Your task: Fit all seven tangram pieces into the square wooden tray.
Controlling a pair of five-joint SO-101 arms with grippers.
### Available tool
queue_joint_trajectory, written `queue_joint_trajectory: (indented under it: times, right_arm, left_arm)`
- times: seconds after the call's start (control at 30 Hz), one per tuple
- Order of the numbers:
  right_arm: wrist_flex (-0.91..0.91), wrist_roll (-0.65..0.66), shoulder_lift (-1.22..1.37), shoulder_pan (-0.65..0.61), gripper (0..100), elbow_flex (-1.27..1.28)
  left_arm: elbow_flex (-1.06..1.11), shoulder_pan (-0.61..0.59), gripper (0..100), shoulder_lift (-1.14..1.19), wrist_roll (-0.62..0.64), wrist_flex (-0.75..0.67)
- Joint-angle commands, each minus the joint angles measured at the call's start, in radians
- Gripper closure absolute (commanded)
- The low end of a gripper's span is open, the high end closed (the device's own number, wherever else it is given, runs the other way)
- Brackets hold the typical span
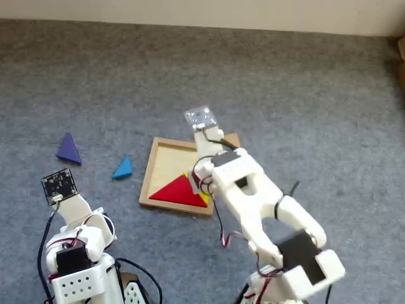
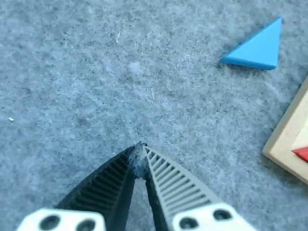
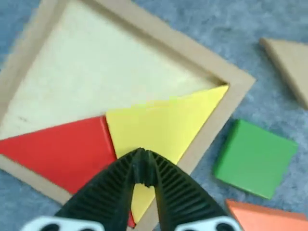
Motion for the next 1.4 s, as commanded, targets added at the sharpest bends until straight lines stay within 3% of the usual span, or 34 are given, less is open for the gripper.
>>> queue_joint_trajectory:
  times: [0.0,0.27,0.67,0.9,1.37]
  right_arm:
    - [-0.008,0.000,0.059,0.051,99.5,-0.071]
    - [0.039,0.000,0.056,0.059,99.5,-0.091]
    - [0.077,-0.006,-0.294,0.133,96.7,0.001]
    - [0.077,-0.008,-0.170,0.182,75.2,0.004]
    - [0.079,-0.008,0.127,0.180,74.9,-0.189]
  left_arm:
    - [0.019,-0.010,99,-0.041,0.008,0.003]
    - [0.019,-0.010,99,-0.041,0.008,0.003]
    - [0.019,-0.015,99,-0.041,0.008,0.003]
    - [0.019,-0.016,99,-0.041,0.008,0.003]
    - [0.019,-0.015,99,-0.041,0.008,0.003]
